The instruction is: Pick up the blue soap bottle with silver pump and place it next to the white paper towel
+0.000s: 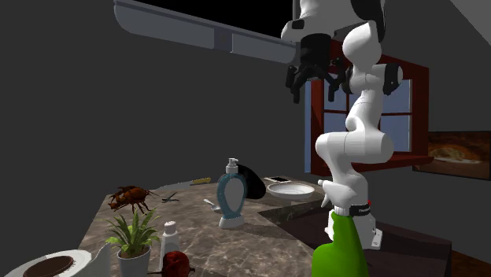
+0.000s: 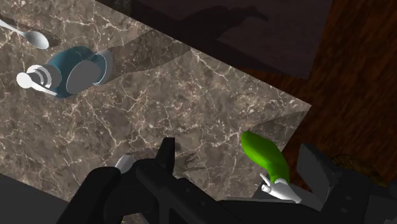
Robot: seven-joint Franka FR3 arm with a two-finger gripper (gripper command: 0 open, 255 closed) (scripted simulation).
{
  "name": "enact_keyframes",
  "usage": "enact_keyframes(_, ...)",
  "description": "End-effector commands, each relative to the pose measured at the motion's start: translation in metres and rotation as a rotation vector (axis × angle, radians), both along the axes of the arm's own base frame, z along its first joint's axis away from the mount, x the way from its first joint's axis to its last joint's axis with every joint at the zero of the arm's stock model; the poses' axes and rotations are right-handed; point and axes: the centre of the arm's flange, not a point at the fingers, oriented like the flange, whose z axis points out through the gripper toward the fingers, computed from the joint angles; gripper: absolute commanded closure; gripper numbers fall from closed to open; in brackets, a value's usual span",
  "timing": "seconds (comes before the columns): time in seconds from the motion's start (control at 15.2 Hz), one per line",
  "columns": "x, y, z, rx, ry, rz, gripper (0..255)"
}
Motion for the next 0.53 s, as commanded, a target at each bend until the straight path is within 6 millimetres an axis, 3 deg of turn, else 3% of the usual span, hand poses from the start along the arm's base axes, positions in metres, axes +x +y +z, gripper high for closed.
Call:
enact_keyframes(0.0, 0.0, 0.0, 0.0, 0.0, 0.0, 0.0, 0)
enact_keyframes(0.46, -0.025, -0.071, -0.055, -0.021, -0.092, -0.007, 0)
